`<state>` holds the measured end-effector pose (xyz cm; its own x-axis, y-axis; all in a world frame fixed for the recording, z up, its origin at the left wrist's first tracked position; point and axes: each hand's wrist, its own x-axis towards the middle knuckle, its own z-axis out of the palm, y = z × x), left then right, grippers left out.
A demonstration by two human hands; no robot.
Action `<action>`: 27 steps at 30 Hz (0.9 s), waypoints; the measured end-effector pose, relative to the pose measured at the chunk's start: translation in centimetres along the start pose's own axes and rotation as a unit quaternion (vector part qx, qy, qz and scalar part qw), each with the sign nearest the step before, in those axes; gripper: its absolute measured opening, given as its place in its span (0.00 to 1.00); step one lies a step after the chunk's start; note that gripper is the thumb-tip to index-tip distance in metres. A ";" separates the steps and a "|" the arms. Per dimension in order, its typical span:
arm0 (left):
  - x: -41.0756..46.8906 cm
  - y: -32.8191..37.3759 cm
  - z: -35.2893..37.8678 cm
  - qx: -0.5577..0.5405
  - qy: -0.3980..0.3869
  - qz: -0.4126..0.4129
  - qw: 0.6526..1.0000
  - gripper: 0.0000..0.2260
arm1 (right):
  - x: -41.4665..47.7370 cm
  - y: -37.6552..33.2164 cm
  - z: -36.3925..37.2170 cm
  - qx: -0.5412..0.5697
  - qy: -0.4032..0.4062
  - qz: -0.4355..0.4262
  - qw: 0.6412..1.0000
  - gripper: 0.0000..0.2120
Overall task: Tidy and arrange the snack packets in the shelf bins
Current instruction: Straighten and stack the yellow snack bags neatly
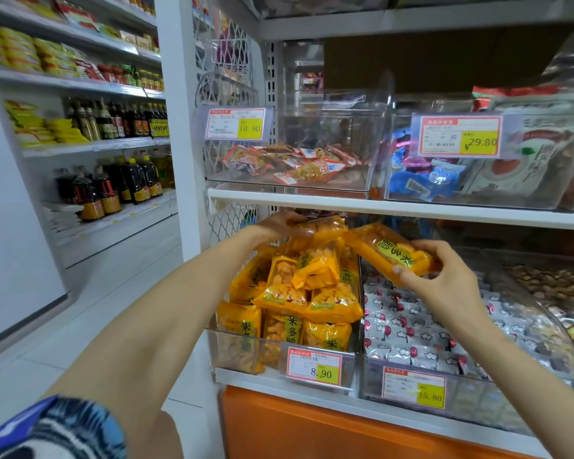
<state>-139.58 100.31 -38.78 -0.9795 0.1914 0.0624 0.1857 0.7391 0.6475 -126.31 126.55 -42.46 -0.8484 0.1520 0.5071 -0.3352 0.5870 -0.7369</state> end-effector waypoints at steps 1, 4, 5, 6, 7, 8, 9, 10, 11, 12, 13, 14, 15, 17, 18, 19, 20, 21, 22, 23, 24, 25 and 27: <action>-0.1 0.0 -0.2 -0.008 0.003 0.004 1.000 0.26 | 0.0 0.0 0.1 0.000 -0.003 -0.001 1.000 0.23; -0.8 -0.3 -1.4 -0.002 0.078 -0.004 0.997 0.18 | 0.1 0.0 0.3 -0.004 -0.010 -0.006 1.000 0.23; -1.2 -0.5 -1.8 0.031 0.093 -0.011 0.995 0.15 | 0.1 0.0 0.3 -0.006 -0.011 -0.006 1.000 0.23; -1.7 -0.8 -2.3 0.084 0.090 -0.019 0.992 0.14 | 0.1 0.0 0.4 -0.006 -0.010 -0.007 1.000 0.23; -2.2 -1.2 -2.7 0.140 0.071 -0.025 0.987 0.15 | 0.1 0.0 0.5 -0.006 -0.010 -0.008 1.000 0.23; -2.8 -1.6 -3.1 0.187 0.041 -0.032 0.981 0.16 | 0.1 0.0 0.5 -0.007 -0.010 -0.009 1.000 0.23; -3.5 -2.0 -3.3 0.218 0.012 -0.034 0.975 0.18 | 0.1 0.0 0.6 -0.008 -0.011 -0.009 1.000 0.24; -4.1 -2.3 -3.4 0.237 -0.014 -0.036 0.971 0.20 | 0.0 -0.1 0.6 -0.009 -0.012 -0.010 1.000 0.23; -4.8 -2.4 -3.4 0.248 -0.031 -0.030 0.968 0.21 | -0.1 -0.3 0.6 -0.007 -0.012 -0.014 1.000 0.23; -5.6 -2.5 -3.5 0.246 -0.034 -0.022 0.968 0.22 | -0.2 -0.4 0.6 -0.003 -0.014 -0.019 1.000 0.23; -6.3 -2.4 -3.5 0.228 -0.024 -0.006 0.973 0.22 | -0.3 -0.7 0.7 0.004 -0.016 -0.024 1.000 0.23; -7.3 -2.3 -3.5 0.198 -0.005 0.012 0.980 0.21 | -0.4 -0.9 0.6 0.017 -0.018 -0.028 0.999 0.22; -8.3 -2.1 -3.4 0.160 0.021 0.028 0.987 0.20 | -0.5 -1.2 0.5 0.034 -0.020 -0.031 0.999 0.22; -10.6 -1.7 -3.0 0.071 0.070 0.059 0.993 0.20 | -0.8 -1.8 0.2 0.063 -0.035 -0.043 0.996 0.21; -11.8 -1.5 -2.7 0.025 0.081 0.074 0.994 0.20 | -0.9 -2.0 0.1 0.076 -0.050 -0.052 0.994 0.22; -12.9 -1.4 -2.4 -0.020 0.082 0.086 0.993 0.22 | -1.0 -2.3 0.0 0.088 -0.070 -0.062 0.992 0.22; -13.9 -1.1 -2.0 -0.070 0.073 0.095 0.990 0.23 | -1.0 -2.7 -0.1 0.098 -0.094 -0.072 0.988 0.24; -14.7 -1.0 -1.7 -0.119 0.060 0.097 0.986 0.25 | -1.1 -3.1 0.0 0.102 -0.118 -0.082 0.984 0.26; -15.4 -0.9 -1.3 -0.163 0.046 0.094 0.981 0.25 | -1.2 -3.5 0.1 0.099 -0.139 -0.092 0.981 0.27; -16.1 -0.8 -0.9 -0.207 0.032 0.088 0.974 0.26 | -1.2 -3.9 0.4 0.092 -0.157 -0.101 0.978 0.28; -16.5 -0.8 -0.6 -0.251 0.018 0.077 0.965 0.26 | -1.3 -4.3 0.7 0.087 -0.175 -0.109 0.975 0.29; -16.9 -0.8 -0.2 -0.290 0.008 0.063 0.955 0.26 | -1.3 -4.6 1.1 0.083 -0.194 -0.113 0.971 0.30; -17.5 -0.8 0.4 -0.349 -0.001 0.041 0.936 0.29 | -1.4 -5.1 1.8 0.074 -0.231 -0.122 0.963 0.31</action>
<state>-122.58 96.64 -40.68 -0.9640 0.2302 0.1330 0.1639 0.1203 0.9791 -124.16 121.94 -40.23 -0.8172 -0.3655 0.4456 -0.5733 0.4363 -0.6935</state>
